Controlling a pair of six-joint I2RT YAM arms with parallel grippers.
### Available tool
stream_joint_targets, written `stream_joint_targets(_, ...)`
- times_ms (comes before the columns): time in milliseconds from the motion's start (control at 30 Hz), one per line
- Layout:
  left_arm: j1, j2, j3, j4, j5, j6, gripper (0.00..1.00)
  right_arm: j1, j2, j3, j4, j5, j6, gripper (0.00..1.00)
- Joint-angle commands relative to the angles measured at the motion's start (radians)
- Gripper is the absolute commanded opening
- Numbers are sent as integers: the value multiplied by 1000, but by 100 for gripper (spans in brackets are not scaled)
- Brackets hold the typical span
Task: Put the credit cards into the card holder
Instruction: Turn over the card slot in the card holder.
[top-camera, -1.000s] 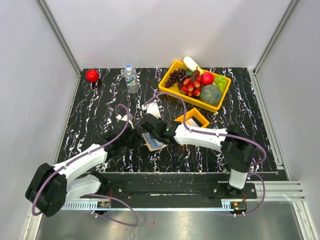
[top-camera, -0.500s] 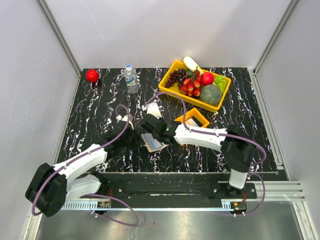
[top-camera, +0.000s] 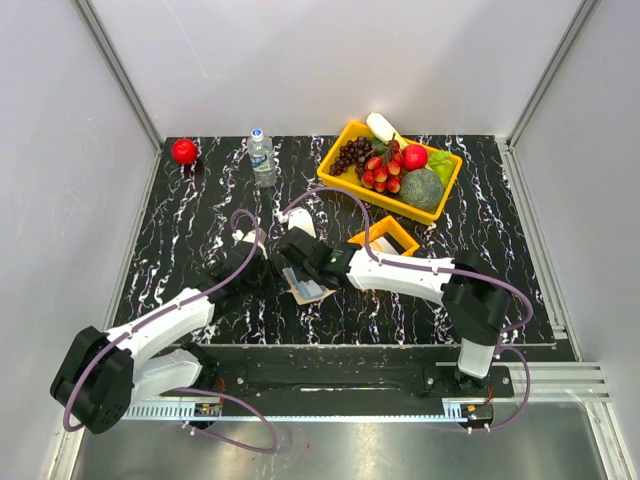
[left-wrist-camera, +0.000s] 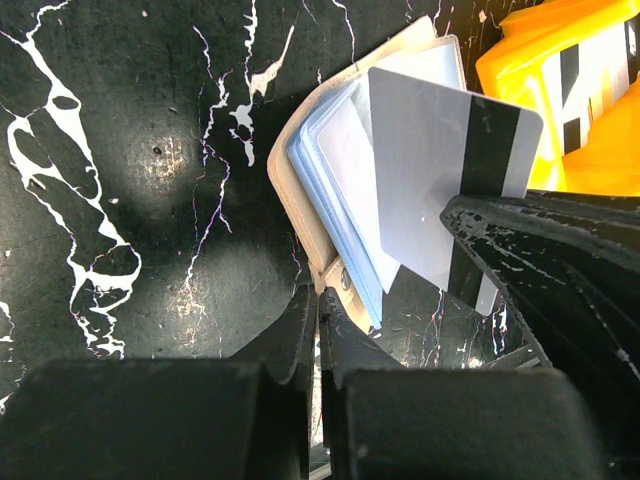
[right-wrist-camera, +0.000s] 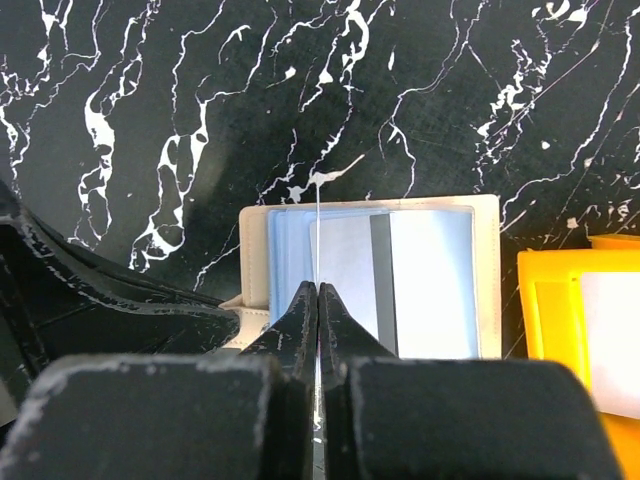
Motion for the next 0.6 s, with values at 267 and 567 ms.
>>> stream_joint_targets(267,-3,-38,17,44,0,-9,0,35,6,31,36,21,66,0)
stream_joint_targets(567,-2,-41,8,56,5,-15,0,47,22,11,31,95,75,0)
